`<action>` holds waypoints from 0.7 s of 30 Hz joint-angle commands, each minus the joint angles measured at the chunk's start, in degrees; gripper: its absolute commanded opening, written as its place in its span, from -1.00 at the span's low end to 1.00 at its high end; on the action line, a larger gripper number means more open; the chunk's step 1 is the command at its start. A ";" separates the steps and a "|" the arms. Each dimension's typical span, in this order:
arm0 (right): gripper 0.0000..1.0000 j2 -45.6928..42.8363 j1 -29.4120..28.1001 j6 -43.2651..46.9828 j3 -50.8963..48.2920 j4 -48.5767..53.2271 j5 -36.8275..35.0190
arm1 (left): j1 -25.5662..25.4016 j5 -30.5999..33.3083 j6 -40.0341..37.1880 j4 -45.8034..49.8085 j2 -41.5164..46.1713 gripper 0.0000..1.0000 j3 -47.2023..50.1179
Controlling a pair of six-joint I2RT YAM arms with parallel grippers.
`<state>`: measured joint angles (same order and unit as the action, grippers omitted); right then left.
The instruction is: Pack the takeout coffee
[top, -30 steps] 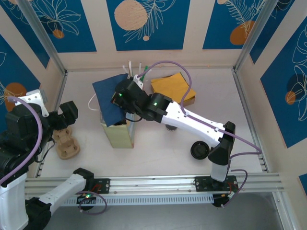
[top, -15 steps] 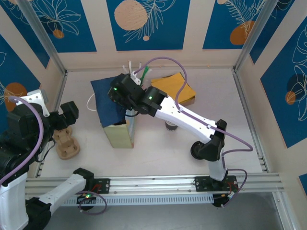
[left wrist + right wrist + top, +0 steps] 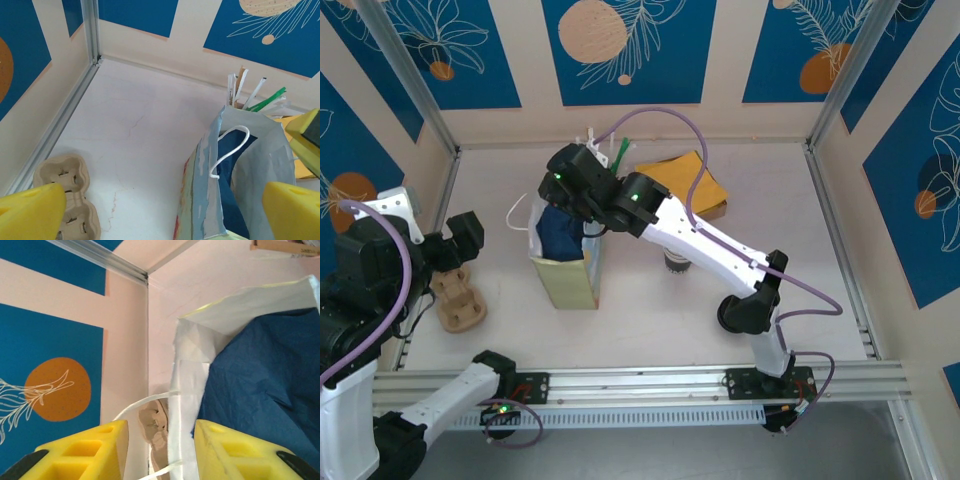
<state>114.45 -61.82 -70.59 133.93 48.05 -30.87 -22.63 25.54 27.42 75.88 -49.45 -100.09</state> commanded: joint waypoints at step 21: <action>0.89 -21.04 1.61 23.22 -11.56 8.09 -10.49 | -0.70 -7.09 -2.65 -6.25 -6.52 1.00 4.99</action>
<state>99.04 -61.17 -49.32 127.94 56.12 -36.95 -22.70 19.86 26.44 71.99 -54.87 -96.20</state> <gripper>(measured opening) 0.939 0.998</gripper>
